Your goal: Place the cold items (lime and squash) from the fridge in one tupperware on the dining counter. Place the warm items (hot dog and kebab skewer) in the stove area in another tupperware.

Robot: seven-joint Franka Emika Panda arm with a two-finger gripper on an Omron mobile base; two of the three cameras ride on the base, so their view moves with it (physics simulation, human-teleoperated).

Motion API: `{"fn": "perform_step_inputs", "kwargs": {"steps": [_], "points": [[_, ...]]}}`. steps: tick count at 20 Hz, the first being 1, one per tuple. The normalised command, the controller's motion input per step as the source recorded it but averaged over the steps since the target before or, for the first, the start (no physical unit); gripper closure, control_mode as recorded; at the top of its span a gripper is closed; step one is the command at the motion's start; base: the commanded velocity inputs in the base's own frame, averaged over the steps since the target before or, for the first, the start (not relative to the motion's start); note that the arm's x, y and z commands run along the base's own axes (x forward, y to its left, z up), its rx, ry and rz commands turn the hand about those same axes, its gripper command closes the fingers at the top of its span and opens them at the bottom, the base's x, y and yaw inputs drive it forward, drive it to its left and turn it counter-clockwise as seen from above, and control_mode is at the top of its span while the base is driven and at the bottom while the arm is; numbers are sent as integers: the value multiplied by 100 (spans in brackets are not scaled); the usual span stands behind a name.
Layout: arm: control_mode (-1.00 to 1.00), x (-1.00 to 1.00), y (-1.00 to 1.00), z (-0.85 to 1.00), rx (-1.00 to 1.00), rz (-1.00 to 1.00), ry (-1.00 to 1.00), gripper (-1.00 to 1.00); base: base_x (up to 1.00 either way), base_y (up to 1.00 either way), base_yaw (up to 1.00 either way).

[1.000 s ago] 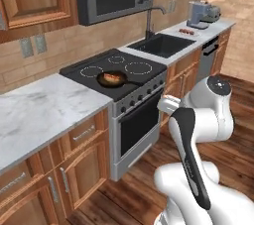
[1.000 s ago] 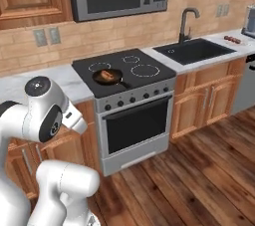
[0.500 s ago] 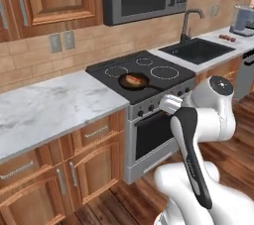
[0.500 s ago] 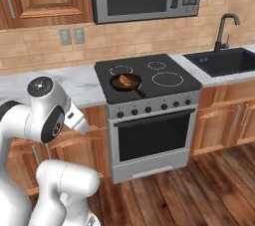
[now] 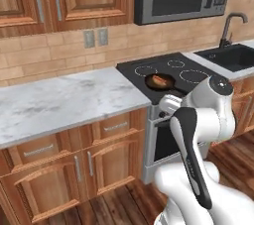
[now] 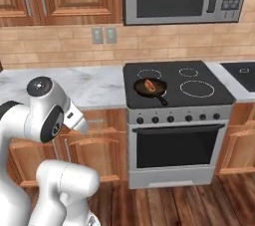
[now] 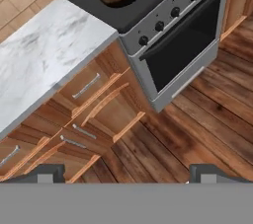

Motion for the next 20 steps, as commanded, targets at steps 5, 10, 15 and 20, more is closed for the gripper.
{"fn": "perform_step_inputs", "kwargs": {"steps": [5, 10, 15, 20], "points": [[100, 0, 0, 0, 0, 0, 0, -100, 36, -48, 34], [100, 0, 0, 0, 0, 0, 0, -100, 36, -59, 27], [100, 0, 0, 0, 0, 0, 0, -100, 37, -51, 24], [100, 0, 0, 0, 0, 0, 0, -100, 47, -27, 13]]}}
